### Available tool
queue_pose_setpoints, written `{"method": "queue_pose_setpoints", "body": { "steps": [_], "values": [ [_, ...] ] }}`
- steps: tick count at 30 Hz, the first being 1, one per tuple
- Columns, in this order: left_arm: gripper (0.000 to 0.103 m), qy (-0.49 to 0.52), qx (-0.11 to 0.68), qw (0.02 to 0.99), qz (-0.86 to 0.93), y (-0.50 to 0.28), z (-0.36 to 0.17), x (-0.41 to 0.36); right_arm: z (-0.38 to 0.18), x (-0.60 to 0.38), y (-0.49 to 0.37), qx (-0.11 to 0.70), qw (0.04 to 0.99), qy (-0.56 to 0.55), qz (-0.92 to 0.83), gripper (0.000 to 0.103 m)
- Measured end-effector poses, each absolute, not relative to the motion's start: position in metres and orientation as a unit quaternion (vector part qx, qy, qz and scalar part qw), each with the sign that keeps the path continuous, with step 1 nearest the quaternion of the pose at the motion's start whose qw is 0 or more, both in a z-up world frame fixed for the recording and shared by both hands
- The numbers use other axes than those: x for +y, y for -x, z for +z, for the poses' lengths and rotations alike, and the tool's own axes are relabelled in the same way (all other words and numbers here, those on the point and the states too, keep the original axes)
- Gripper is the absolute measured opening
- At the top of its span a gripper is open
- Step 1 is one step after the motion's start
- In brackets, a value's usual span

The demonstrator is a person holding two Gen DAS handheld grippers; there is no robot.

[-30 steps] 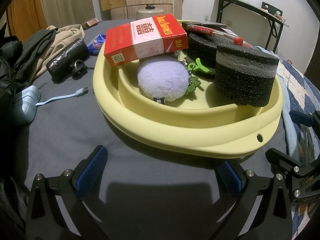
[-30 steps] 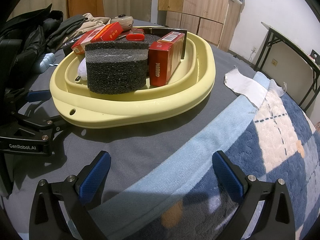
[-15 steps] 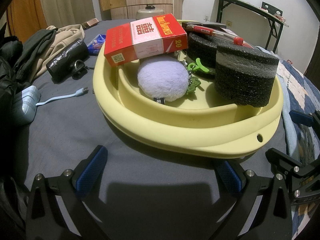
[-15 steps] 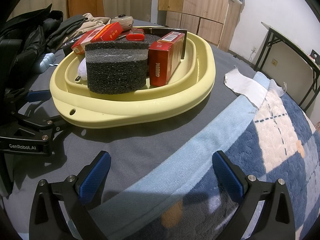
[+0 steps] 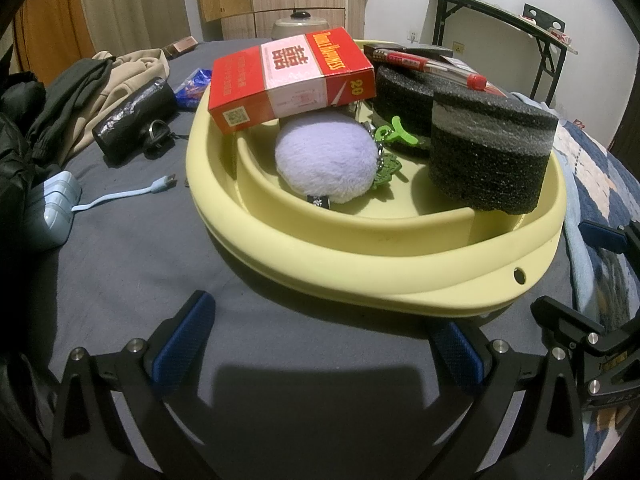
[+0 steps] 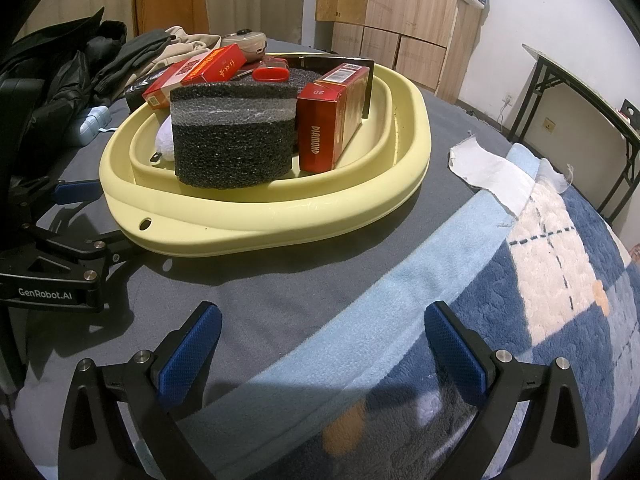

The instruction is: Organize rigid objects

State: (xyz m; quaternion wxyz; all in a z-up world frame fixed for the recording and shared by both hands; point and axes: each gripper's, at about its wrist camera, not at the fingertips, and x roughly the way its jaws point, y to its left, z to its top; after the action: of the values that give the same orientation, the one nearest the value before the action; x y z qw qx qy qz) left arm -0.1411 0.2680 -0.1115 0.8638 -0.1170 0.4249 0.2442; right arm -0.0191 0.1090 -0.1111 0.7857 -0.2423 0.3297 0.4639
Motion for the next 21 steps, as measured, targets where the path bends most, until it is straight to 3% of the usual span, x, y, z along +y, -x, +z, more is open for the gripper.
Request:
{"method": "queue_pose_setpoints", "body": {
  "steps": [21],
  "values": [
    [0.103, 0.117, 0.426, 0.863, 0.246, 0.1398, -0.1124, 0.2663, -0.1111, 0.109, 0.0193, 0.33, 0.786, 0.242, 0.464, 0.103]
  ]
}}
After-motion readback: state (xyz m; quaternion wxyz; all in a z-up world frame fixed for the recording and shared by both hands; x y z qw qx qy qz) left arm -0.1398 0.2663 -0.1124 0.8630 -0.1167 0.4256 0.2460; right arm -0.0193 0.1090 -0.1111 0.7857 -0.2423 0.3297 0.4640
